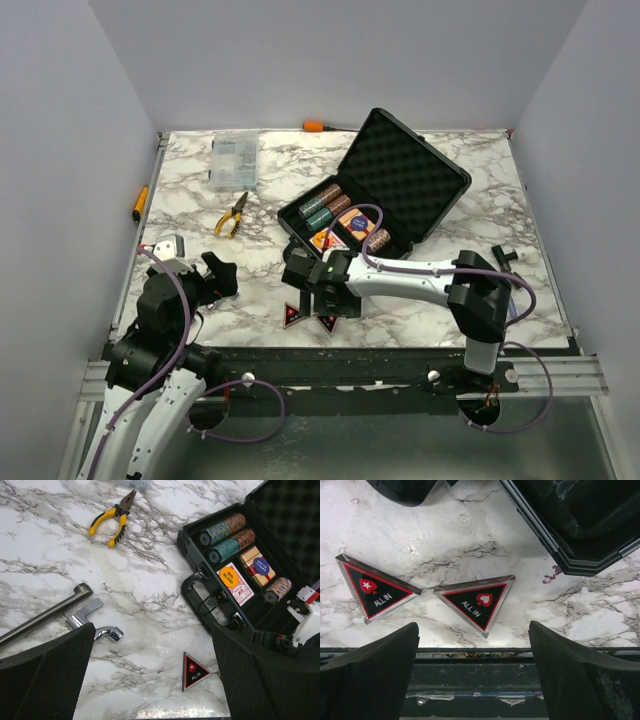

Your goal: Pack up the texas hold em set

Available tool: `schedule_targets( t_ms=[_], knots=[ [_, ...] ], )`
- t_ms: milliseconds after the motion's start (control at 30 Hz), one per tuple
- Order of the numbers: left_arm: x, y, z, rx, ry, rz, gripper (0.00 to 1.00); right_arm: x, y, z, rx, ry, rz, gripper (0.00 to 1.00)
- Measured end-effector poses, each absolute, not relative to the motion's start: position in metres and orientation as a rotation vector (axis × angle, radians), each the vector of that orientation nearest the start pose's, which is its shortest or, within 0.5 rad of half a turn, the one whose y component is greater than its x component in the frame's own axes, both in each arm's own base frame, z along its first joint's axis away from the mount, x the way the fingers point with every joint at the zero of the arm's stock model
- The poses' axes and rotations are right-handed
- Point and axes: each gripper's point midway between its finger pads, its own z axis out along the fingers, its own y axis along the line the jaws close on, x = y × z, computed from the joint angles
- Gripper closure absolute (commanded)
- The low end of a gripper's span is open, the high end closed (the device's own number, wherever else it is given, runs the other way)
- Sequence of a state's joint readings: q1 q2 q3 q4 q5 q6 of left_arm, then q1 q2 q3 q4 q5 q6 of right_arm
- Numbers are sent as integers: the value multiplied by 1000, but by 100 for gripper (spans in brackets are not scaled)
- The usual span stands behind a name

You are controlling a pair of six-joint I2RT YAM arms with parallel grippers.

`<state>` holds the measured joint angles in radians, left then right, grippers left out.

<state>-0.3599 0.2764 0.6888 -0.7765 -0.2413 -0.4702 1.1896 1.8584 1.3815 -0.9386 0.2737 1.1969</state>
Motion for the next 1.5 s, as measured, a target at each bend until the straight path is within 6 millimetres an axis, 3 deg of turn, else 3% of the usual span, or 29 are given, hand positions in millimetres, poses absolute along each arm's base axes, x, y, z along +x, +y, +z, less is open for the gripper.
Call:
schedule_targets(
  t_ms=[367,667,1033,1500],
  knots=[
    [180,-44,216,-265,1904,-331,2,144,335,47,158,2837,39,9],
    [179,-48,215,-249,1913,-348,1,143,329,24,193,2847,-39,13],
    [177,-49,215,-244,1913,-353,1,149,336,17,199,2828,-24,15],
    [175,-49,215,-248,1906,-357,2,160,333,16,262,2821,-19,26]
  ],
)
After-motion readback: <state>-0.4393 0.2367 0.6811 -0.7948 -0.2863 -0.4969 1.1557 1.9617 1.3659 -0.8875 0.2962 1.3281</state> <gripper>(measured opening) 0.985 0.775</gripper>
